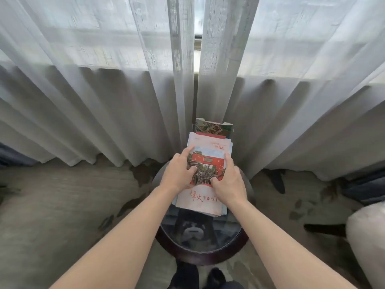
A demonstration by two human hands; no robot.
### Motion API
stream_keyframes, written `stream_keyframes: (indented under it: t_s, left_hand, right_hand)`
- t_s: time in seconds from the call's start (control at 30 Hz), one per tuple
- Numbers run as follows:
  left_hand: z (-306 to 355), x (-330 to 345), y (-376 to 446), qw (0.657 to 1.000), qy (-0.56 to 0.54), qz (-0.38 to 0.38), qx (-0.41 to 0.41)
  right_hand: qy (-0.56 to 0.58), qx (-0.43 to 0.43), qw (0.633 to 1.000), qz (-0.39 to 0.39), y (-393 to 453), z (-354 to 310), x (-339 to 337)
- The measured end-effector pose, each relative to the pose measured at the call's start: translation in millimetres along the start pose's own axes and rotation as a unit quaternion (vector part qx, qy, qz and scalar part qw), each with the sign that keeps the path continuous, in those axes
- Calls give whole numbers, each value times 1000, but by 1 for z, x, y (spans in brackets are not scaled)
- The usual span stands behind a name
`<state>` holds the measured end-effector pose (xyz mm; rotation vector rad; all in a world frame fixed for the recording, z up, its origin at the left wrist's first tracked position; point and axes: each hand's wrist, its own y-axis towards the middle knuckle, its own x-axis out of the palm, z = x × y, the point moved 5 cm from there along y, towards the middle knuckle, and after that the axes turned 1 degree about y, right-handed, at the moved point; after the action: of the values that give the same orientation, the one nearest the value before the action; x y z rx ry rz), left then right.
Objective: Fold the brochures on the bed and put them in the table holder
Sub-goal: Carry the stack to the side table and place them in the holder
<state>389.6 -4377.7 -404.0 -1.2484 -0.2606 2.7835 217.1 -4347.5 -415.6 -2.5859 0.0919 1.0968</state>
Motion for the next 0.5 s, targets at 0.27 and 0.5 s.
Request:
stream_keyframes:
  t_s: [0.27, 0.5]
  left_hand:
    - [-52, 61, 23, 998, -4, -47, -29]
    - [-96, 124, 24, 994, 18, -87, -67]
  right_hand:
    - [-42, 40, 997, -46, 24, 50, 46]
    - [-50, 70, 992, -90, 35, 108, 93]
